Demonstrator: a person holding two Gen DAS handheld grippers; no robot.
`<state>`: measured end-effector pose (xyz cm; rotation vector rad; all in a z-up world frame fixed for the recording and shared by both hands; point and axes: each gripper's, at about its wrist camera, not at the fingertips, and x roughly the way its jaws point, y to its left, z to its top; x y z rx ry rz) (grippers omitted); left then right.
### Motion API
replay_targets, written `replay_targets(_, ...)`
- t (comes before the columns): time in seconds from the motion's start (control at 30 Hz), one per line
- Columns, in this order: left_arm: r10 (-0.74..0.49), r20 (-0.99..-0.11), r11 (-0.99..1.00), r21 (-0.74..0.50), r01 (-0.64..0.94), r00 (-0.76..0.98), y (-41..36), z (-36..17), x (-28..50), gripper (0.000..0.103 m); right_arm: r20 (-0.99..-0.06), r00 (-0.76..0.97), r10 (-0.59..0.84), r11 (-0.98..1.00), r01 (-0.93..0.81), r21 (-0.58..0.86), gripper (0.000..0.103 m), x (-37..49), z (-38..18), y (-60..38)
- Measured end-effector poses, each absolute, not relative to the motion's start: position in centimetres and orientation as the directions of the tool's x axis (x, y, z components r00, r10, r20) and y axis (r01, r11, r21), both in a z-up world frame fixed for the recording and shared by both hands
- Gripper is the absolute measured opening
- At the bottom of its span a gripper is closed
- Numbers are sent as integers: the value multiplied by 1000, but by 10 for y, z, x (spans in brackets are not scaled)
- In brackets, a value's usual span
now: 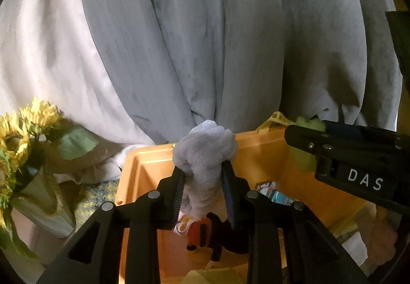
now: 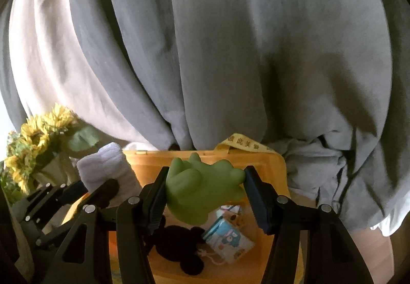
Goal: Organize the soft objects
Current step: 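Open both tools to drop the towel and green plush into the crate, then withdraw both tools from the crate toward the red plush and white cloth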
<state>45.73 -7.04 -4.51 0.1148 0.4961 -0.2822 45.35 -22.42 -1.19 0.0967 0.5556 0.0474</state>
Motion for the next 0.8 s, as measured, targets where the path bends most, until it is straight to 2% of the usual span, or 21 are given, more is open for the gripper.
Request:
replay_targets(0.03, -238, -491, 955, 40, 295, 838, -71, -47, 459, 40, -532, 844, 73, 994, -19, 107, 60, 456, -14, -225)
replay_targets(0.07, -238, -496, 955, 39, 295, 835, -71, -48, 461, 48, -538, 840, 76, 994, -21, 108, 69, 458, -15, -225)
replay_targets(0.13, -237, -495, 955, 39, 293, 836, -72, -50, 461, 55, -537, 841, 69, 995, -16, 102, 81, 461, -16, -225)
replay_targets(0.3, -216, -484, 959, 56, 277, 848, -72, -45, 453, 69, -519, 854, 44, 995, 9, 98, 82, 458, -12, -231)
replay_targets(0.47, -191, -434, 967, 73, 246, 880, -70, -28, 433, 83, -491, 871, 1, 994, 53, 98, 82, 441, -2, -242)
replay_targets(0.8, -232, -386, 964, 32, 264, 893, -74, -1, 382, 87, -405, 911, -74, 989, 119, 87, 87, 388, 26, -263)
